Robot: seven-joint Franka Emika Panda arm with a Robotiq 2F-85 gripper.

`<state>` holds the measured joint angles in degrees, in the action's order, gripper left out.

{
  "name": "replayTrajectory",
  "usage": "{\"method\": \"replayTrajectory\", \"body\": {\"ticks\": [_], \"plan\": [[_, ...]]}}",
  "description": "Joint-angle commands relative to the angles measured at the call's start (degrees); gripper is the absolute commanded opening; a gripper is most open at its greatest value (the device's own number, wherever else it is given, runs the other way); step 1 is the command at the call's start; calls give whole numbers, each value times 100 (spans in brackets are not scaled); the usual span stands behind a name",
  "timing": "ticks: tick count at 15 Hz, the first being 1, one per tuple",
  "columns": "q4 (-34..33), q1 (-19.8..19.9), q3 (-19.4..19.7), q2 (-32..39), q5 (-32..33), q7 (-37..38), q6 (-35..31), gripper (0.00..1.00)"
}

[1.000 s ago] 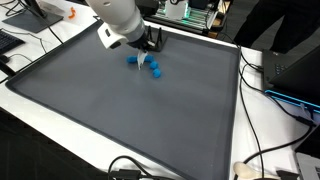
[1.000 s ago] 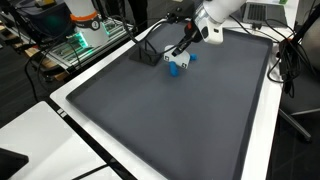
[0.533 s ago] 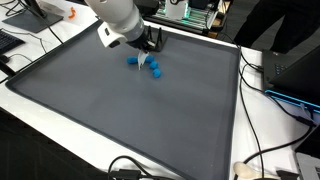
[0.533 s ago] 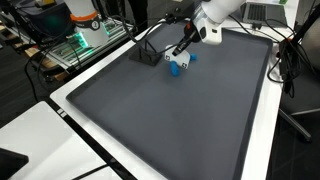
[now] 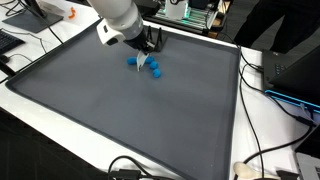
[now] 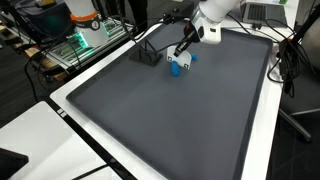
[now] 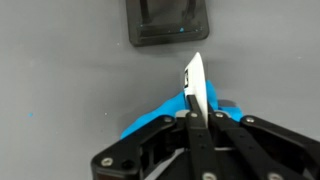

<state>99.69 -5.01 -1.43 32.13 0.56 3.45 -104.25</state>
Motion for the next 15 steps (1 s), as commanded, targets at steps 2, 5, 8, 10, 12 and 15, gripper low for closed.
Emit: {"method": "replayTrajectory", "body": {"ticks": [2,5,8,10,12,15], "plan": [[368,42,-40,-63,-52,-7,-164,1],[568,50,-33,-161,-40,-11,-127,1],[707,44,-50,-238,-48,-34,-112,1],[736,47,-63,-263,-65,-53,-100,1],[750,31,-68,-303,-59,-25,-81,1],[706,-7,-82,-366,-9,-10,22,1]]}}
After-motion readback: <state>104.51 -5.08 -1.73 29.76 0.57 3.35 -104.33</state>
